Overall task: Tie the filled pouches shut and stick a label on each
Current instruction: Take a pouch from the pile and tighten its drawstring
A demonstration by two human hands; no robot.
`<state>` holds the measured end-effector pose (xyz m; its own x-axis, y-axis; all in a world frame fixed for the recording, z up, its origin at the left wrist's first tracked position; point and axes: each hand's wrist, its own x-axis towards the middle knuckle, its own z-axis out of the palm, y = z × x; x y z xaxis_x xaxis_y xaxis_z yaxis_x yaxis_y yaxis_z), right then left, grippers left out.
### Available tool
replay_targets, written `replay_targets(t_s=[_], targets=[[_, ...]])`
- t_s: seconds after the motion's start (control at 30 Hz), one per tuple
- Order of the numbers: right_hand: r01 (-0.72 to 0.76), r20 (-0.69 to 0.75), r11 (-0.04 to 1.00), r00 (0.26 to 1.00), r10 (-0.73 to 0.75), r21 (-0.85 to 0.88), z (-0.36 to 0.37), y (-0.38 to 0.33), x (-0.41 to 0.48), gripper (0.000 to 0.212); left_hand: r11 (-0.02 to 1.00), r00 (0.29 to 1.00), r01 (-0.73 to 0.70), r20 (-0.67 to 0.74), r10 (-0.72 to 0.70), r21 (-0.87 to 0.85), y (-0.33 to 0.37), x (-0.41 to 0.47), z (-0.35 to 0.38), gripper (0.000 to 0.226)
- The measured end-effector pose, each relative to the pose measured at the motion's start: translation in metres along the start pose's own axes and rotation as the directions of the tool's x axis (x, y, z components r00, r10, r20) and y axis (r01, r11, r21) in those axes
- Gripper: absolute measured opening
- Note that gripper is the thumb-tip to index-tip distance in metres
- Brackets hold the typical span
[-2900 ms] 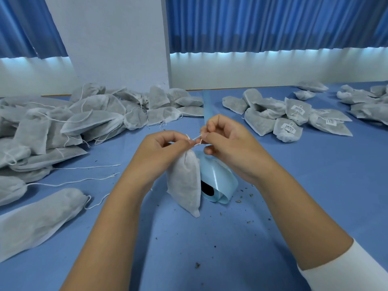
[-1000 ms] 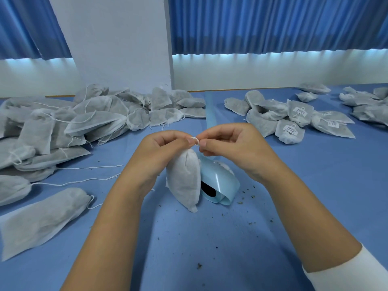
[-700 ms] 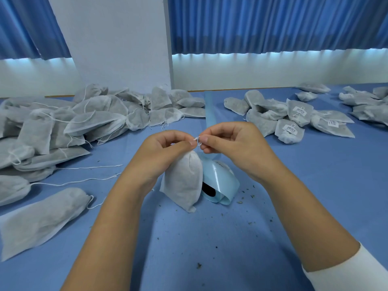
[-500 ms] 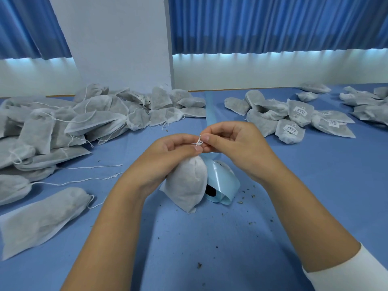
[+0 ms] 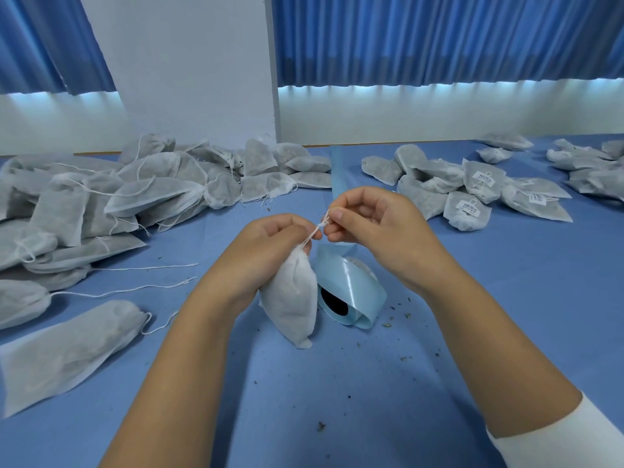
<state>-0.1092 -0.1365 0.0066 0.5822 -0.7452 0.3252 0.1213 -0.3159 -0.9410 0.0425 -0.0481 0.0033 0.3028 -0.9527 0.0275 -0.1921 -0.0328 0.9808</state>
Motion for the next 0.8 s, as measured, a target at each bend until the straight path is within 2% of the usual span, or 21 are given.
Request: replay_targets(t_s=[0.1, 0.23, 0.47, 0.63, 0.73, 0.8], targets=[[0.044, -0.058, 0.98, 0.997, -0.057, -0.193, 0.004, 0.005, 0.001, 0.011, 0.995, 0.997, -0.053, -0.051, 0.058, 0.088, 0.0, 0.001, 0.005, 0.024], [0.105, -0.121, 0.9, 0.978, -0.171, -0.422, 0.007, 0.011, 0.001, 0.011, 0.968, 0.979, -0.139, -0.121, 0.167, 0.209, -0.003, 0.004, 0.011, 0.016], [0.182, -0.159, 0.741, 0.918, -0.364, -0.647, 0.013, 0.015, -0.001, 0.006, 0.864, 0.919, -0.283, -0.141, 0.369, 0.415, -0.006, 0.003, 0.027, 0.016], [0.17, -0.195, 0.701, 0.891, -0.41, -0.693, 0.015, 0.013, -0.003, 0.004, 0.845, 0.908, -0.3, -0.141, 0.396, 0.442, -0.004, 0.006, 0.027, 0.018], [0.149, -0.227, 0.761, 0.903, -0.366, -0.632, 0.015, 0.012, -0.001, 0.009, 0.87, 0.924, -0.271, -0.144, 0.355, 0.411, -0.005, 0.0, 0.025, 0.02], [0.13, -0.265, 0.813, 0.906, -0.33, -0.568, 0.013, 0.011, 0.002, 0.01, 0.94, 0.962, -0.187, -0.14, 0.234, 0.285, -0.005, 0.002, 0.019, 0.031]])
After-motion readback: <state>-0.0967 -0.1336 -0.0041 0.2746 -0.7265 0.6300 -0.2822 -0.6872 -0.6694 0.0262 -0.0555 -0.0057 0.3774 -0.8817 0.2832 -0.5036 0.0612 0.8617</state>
